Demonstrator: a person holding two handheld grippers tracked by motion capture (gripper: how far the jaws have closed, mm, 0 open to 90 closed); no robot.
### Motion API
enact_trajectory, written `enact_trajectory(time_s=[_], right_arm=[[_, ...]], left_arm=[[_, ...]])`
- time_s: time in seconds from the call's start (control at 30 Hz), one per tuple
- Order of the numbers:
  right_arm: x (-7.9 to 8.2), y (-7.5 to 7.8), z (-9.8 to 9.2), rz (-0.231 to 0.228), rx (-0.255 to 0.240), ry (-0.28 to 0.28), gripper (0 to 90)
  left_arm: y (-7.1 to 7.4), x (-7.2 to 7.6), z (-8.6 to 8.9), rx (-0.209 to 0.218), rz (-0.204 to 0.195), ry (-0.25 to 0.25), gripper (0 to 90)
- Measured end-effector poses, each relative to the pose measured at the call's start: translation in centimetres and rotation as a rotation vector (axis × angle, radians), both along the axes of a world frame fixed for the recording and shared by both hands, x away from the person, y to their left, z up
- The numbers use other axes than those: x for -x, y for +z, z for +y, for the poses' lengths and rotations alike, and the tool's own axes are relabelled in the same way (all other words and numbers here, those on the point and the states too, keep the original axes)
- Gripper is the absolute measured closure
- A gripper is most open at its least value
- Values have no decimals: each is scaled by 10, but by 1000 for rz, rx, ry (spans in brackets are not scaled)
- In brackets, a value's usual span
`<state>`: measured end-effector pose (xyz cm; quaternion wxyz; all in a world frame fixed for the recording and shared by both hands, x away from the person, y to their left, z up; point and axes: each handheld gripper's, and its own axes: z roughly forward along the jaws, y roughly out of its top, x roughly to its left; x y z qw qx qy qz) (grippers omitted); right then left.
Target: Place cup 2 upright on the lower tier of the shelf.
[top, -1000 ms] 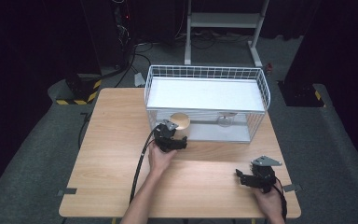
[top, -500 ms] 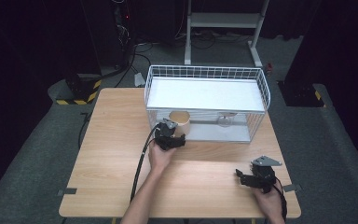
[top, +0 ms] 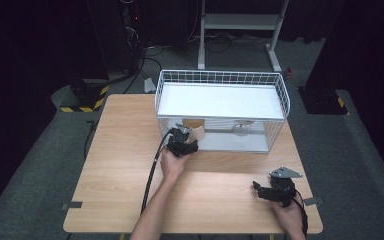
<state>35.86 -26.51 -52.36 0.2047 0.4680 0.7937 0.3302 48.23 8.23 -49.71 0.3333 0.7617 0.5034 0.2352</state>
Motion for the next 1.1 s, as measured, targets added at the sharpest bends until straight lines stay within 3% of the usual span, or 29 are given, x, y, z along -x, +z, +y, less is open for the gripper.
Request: enact_trajectory(time_s=[0.07,0.3,0.4,0.47,0.53,0.73,0.83,0.87,1.1], right_arm=[[0,0,0,0,0,0,216],[0,0,0,0,0,0,216],[0,0,0,0,0,0,216],[0,0,0,0,0,0,216],[0,0,0,0,0,0,216],[0,0,0,0,0,0,216],[0,0,0,0,0,0,216],[0,0,0,0,0,0,215],[0,0,0,-2,1,2,215]], left_arm=[[-1,-1,0,-15,-1,7,415],[-5,-5,0,60,23,22,468],[-6,-7,-2,34,32,24,481],[-5,-9,-3,-13,20,26,482],[-5,-10,-6,3,23,26,491],[-3,-13,-7,-14,25,23,562],[-4,-16,-9,14,32,31,626],[-3,-18,-8,-18,30,22,640],[-3,-26,-12,-15,42,16,678]])
